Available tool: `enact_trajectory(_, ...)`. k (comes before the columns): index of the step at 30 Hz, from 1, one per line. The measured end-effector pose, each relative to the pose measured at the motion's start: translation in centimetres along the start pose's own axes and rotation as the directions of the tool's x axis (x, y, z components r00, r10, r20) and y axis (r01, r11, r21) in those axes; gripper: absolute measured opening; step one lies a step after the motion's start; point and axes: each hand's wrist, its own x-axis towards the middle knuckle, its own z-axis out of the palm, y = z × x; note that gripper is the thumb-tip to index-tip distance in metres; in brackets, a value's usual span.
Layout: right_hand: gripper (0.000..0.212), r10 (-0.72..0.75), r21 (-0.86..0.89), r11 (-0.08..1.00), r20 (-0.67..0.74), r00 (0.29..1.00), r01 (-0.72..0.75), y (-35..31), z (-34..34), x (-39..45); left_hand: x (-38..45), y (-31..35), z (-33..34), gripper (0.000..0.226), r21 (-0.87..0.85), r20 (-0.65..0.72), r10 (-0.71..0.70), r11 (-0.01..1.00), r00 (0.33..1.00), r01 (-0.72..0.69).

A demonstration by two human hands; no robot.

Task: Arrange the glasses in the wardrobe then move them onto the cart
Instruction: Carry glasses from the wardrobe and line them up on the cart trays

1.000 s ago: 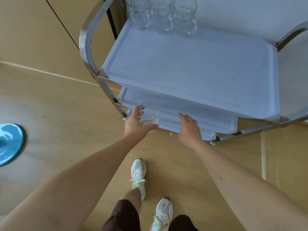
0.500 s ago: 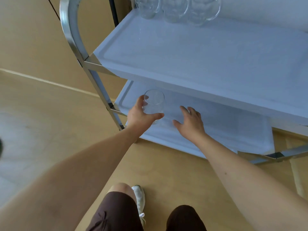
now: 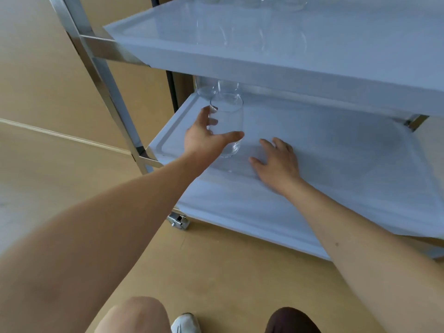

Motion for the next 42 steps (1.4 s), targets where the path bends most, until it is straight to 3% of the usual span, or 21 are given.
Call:
enact_trajectory(3, 0.071, -0.036, 0.09, 0.995, -0.04, 0.999, 0.039, -0.3, 0.3, 0.7, 0.4, -0.8, 0.5, 0.085, -0.009, -0.013, 0.039, 0.999, 0.999, -0.039)
enact_trajectory(8, 0.097, -0.1, 0.376, 0.917, -0.113, 0.989, 0.136, -3.6, 0.8, 0.8, 0.7, -1.9, 0.2, 0.093, 0.041, -0.019, 0.109, 0.993, 0.994, -0.108)
enact_trajectory(11, 0.092, -0.064, 0.485, 0.863, -0.174, 0.983, 0.142, -5.6, 1.4, 1.1, 0.8, -2.1, -0.2, 0.098, 0.039, 0.031, 0.124, 0.991, 0.992, -0.126)
enact_trajectory(15, 0.093, 0.004, 0.588, 0.803, -0.171, 0.985, 0.099, -5.6, 1.7, 1.8, 0.8, -3.1, -1.5, 0.08, 0.09, 0.063, 0.192, 0.976, 0.979, -0.197)
enact_trajectory(19, 0.092, 0.078, 0.626, 0.776, -0.218, 0.973, 0.078, -4.8, 1.7, 2.4, 2.5, -5.3, -3.2, 0.064, 0.417, 0.125, 0.217, 0.874, 0.968, -0.249)
enact_trajectory(23, 0.091, 0.173, 0.641, 0.766, -0.267, 0.948, 0.041, -3.9, 1.5, 4.0, 5.9, -6.3, -2.6, 0.058, 0.693, 0.273, 0.181, 0.644, 0.945, -0.324)
enact_trajectory(26, 0.092, 0.197, 0.613, 0.789, -0.3, 0.933, 0.03, -3.8, 1.4, 5.8, 8.1, -5.9, -0.6, 0.057, 0.693, 0.355, 0.192, 0.603, 0.915, -0.395)
enact_trajectory(31, 0.09, 0.217, 0.546, 0.838, -0.333, 0.918, 0.0, -3.3, 1.5, 9.4, 9.0, -6.4, 1.6, 0.055, 0.747, 0.348, 0.225, 0.52, 0.91, -0.414)
enact_trajectory(34, 0.08, 0.248, 0.505, 0.862, -0.378, 0.892, -0.026, -2.8, 1.6, 11.7, 9.2, -7.1, 1.7, 0.055, 0.739, 0.345, 0.249, 0.522, 0.905, -0.426)
enact_trajectory(38, 0.091, 0.293, 0.571, 0.821, -0.402, 0.867, -0.012, -2.2, 1.9, 14.5, 9.4, -7.2, 1.8, 0.054, 0.735, 0.342, 0.266, 0.522, 0.901, -0.433)
enact_trajectory(42, 0.089, 0.293, 0.527, 0.849, -0.401, 0.868, -0.042, -1.4, 1.7, 16.7, 9.4, -7.3, 1.9, 0.053, 0.731, 0.341, 0.273, 0.524, 0.899, -0.436)
